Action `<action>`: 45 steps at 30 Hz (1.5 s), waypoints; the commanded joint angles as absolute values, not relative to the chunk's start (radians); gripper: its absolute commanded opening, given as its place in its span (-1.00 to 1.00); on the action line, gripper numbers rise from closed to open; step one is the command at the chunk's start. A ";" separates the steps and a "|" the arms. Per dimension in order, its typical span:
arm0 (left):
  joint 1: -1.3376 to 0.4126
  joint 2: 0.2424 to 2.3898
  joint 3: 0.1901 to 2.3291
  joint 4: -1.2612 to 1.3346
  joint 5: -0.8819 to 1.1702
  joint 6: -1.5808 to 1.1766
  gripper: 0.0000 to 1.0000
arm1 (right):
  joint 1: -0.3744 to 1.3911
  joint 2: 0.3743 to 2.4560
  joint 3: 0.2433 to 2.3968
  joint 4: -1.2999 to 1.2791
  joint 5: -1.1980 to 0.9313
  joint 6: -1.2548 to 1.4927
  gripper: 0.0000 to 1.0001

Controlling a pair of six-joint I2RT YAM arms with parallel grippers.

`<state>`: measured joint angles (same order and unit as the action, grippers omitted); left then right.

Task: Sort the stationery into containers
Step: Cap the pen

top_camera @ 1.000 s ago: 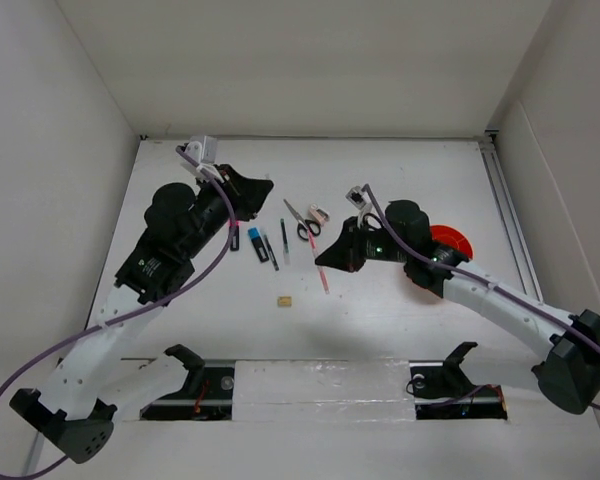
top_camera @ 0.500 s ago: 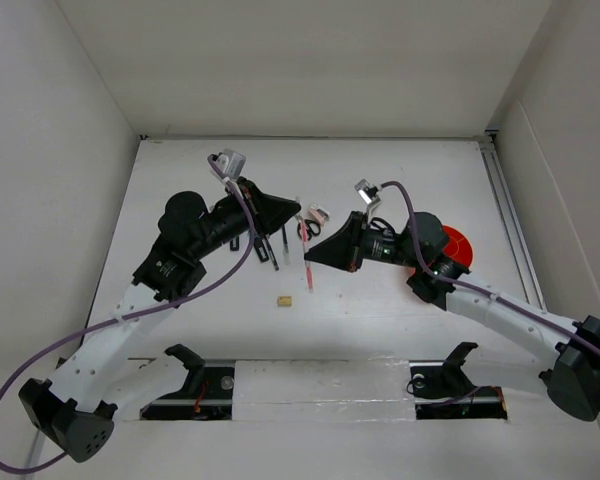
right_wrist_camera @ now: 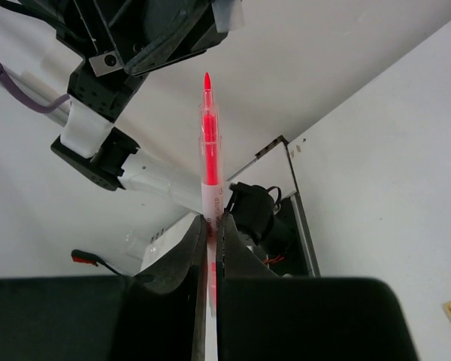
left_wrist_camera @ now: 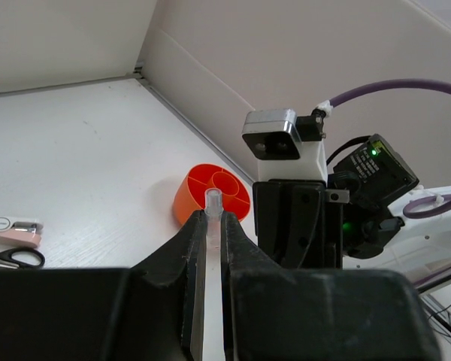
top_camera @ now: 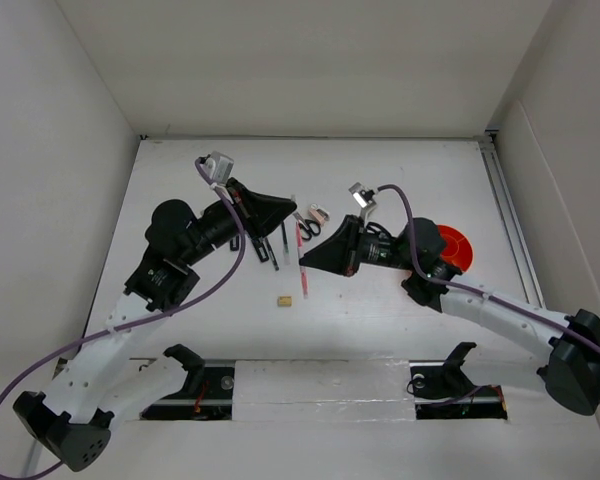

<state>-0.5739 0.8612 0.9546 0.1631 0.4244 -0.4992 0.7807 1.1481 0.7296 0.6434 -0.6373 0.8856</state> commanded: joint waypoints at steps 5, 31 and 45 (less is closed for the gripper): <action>-0.571 0.834 0.943 0.235 0.414 -0.512 -1.00 | 0.819 1.164 0.729 0.767 -0.632 0.893 -1.00; -0.571 0.825 0.943 0.225 0.434 -0.512 -1.00 | 0.782 1.155 0.758 0.704 -0.589 0.850 -1.00; -0.571 0.844 0.953 0.225 0.455 -0.512 -1.00 | 0.782 1.164 0.787 0.704 -0.600 0.841 -1.00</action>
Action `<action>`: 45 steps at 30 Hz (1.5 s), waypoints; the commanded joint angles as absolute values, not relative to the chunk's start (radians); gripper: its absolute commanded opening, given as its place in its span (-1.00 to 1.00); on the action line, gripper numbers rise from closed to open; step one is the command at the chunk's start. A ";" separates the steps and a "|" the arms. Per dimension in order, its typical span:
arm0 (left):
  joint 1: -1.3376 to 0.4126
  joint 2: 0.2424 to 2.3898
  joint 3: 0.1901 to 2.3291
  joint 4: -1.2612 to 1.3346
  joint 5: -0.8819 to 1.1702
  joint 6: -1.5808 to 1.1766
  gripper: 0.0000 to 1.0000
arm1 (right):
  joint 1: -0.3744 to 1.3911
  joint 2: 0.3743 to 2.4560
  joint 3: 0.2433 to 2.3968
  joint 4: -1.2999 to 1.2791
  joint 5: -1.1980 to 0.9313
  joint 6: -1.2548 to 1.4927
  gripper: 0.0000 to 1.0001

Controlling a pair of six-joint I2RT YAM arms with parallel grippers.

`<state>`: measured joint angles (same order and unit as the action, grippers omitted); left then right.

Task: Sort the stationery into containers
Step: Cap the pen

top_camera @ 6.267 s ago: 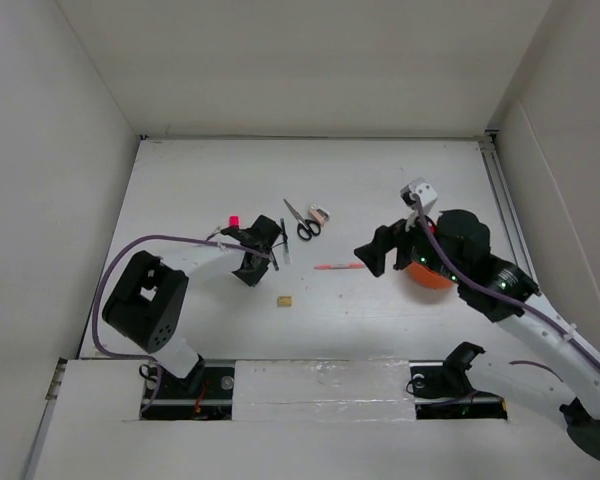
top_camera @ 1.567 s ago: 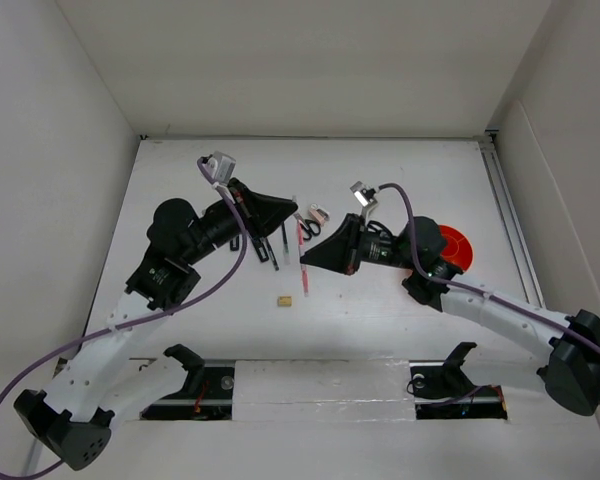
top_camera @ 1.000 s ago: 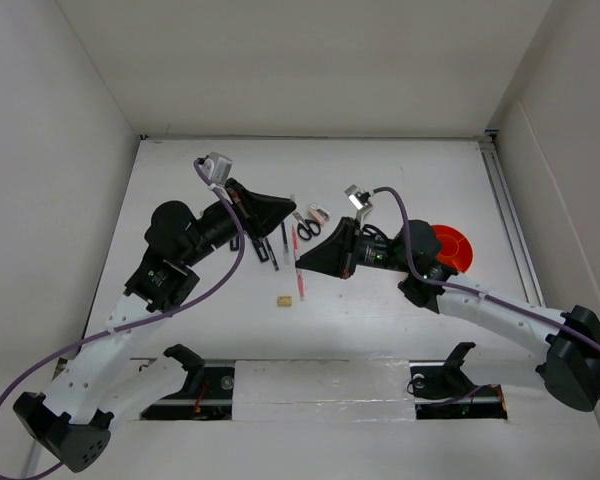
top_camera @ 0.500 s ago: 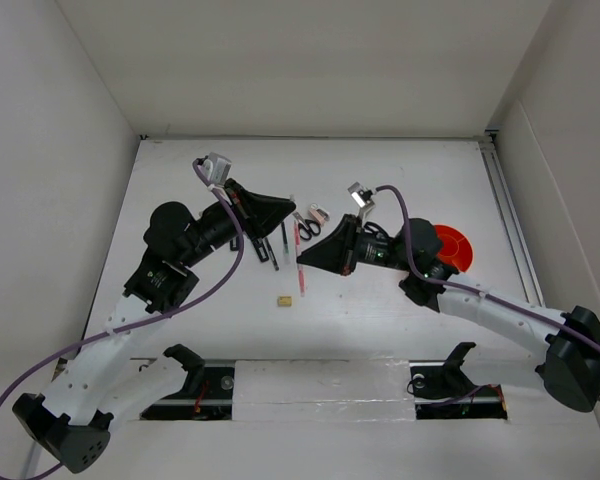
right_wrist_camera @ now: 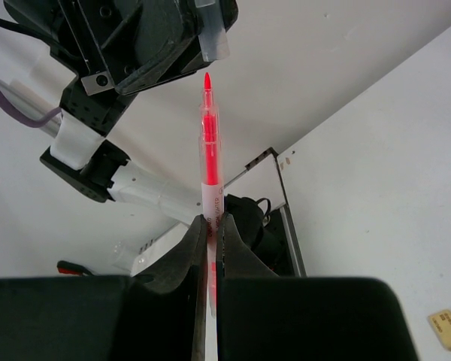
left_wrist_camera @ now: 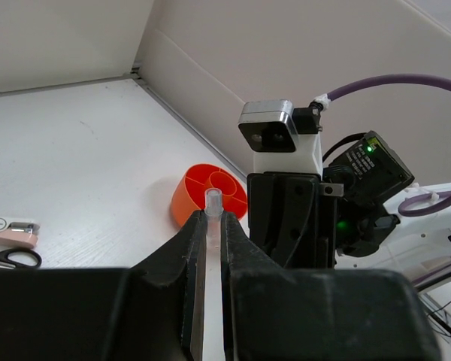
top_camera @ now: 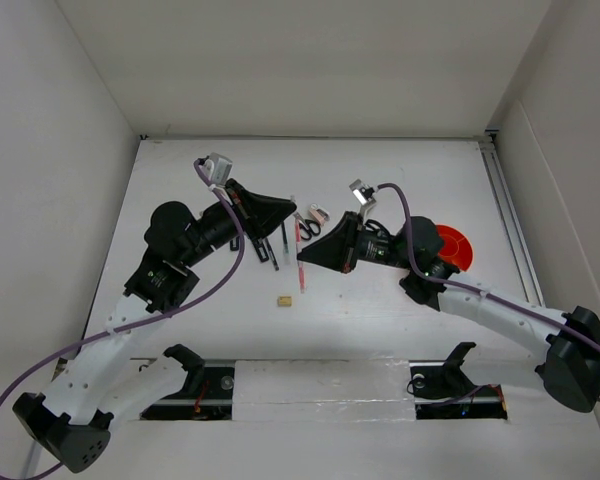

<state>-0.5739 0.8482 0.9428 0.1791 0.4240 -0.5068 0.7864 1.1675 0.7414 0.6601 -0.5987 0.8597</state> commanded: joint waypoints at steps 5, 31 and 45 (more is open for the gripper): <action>-0.571 0.844 0.953 0.225 0.465 -0.512 -1.00 | 0.773 1.164 0.787 0.704 -0.600 0.841 -1.00; -0.571 0.862 0.953 0.235 0.494 -0.522 -1.00 | 0.764 1.173 0.815 0.704 -0.600 0.831 -1.00; -0.571 0.871 0.953 0.235 0.500 -0.531 -1.00 | 0.764 1.123 0.785 0.761 -0.518 0.804 -1.00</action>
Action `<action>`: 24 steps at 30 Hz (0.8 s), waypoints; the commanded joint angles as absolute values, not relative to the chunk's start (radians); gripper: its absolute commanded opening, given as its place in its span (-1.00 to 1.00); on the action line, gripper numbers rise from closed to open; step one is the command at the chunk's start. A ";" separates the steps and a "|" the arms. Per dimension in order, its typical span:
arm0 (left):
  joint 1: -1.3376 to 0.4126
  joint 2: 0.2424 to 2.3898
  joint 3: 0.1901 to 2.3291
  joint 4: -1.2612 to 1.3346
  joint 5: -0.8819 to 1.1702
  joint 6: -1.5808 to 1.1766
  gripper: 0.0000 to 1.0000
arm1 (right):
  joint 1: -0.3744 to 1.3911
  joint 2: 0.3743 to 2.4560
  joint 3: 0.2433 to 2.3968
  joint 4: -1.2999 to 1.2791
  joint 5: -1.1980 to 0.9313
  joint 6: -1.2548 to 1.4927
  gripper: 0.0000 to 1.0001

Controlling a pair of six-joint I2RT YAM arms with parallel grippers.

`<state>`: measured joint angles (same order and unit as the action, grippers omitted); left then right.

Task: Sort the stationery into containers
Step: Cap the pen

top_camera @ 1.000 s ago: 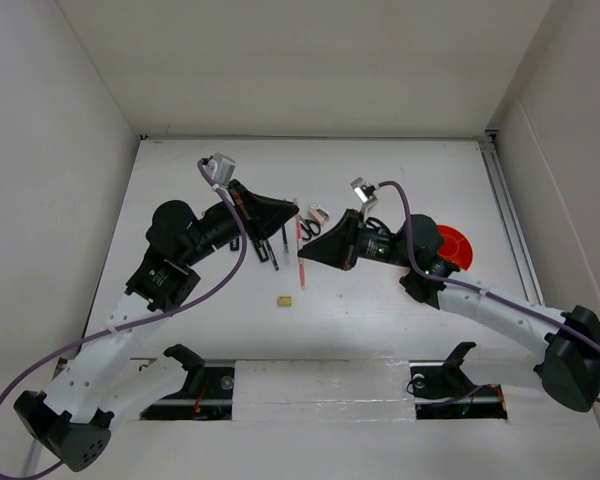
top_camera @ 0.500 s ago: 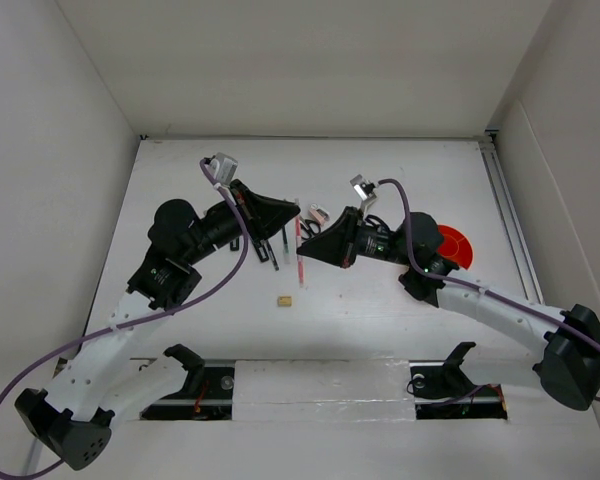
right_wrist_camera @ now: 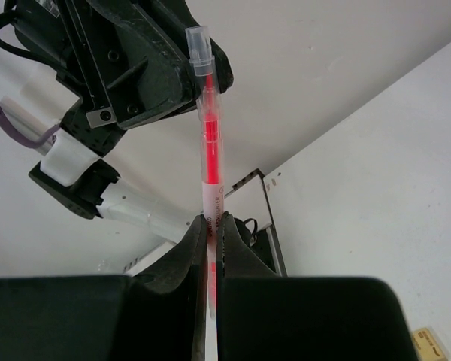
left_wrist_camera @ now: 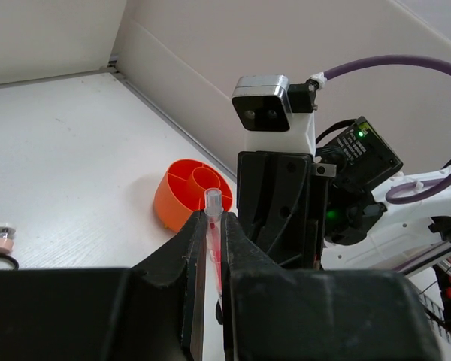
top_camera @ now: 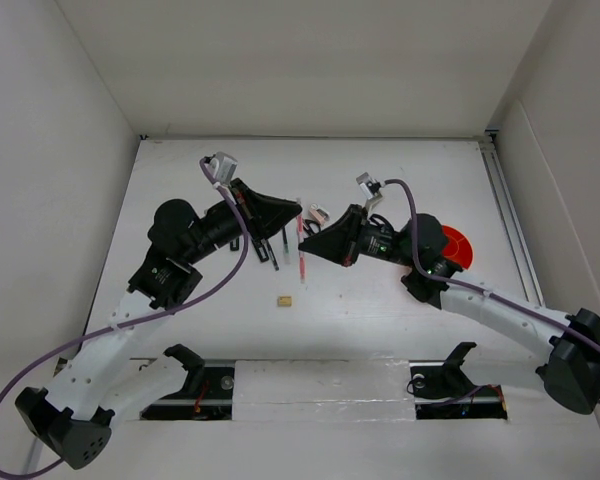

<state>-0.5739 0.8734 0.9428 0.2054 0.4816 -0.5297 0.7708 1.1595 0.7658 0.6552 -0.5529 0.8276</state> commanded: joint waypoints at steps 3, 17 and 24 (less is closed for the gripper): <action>-0.571 0.882 0.953 0.235 0.500 -0.531 -1.00 | 0.764 1.123 0.775 0.773 -0.506 0.813 -1.00; -0.571 0.910 0.963 0.213 0.518 -0.522 -1.00 | 0.773 1.101 0.715 1.034 -0.472 0.922 -1.00; -0.571 0.956 1.008 0.150 0.567 -0.473 -1.00 | 0.782 1.101 0.790 0.896 -0.494 0.881 -1.00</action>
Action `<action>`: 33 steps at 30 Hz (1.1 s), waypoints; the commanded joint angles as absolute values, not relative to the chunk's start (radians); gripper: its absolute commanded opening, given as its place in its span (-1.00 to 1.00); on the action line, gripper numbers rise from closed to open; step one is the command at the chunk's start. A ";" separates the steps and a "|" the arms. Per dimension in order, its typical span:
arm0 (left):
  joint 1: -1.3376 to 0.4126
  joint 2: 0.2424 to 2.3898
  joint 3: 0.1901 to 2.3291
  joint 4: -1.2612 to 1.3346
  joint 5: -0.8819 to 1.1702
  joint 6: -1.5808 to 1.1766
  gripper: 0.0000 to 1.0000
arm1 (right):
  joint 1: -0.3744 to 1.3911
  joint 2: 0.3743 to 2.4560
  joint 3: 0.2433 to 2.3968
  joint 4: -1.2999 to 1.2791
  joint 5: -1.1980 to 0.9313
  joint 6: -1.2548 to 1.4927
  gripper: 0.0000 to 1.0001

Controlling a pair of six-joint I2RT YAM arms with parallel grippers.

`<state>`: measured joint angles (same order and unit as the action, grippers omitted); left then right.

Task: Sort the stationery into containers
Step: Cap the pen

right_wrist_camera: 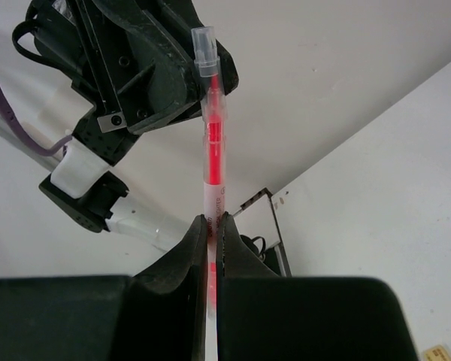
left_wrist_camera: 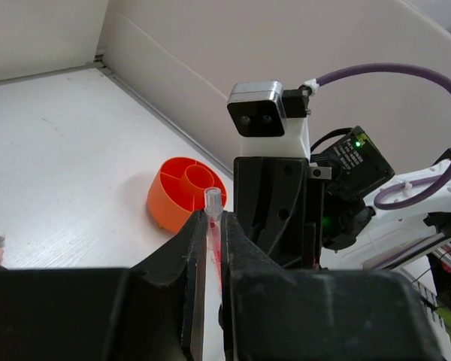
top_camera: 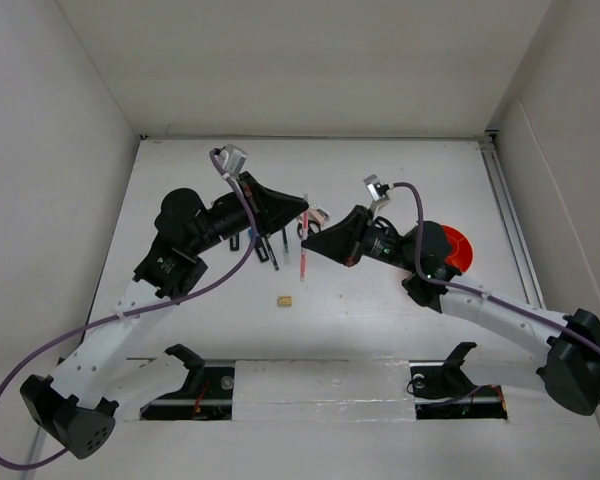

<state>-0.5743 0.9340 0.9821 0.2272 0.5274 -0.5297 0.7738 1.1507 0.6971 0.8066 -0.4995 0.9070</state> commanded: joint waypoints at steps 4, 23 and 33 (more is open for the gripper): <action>-0.571 0.988 1.052 0.081 0.589 -0.426 -1.00 | 0.792 1.081 0.810 0.813 -0.483 0.833 -1.00; -0.571 1.031 1.083 0.040 0.623 -0.416 -1.00 | 0.792 0.986 0.842 0.601 -0.434 0.690 -1.00; -0.571 0.985 1.000 0.170 0.557 -0.515 -1.00 | 0.845 0.986 0.805 0.708 -0.373 0.731 -1.00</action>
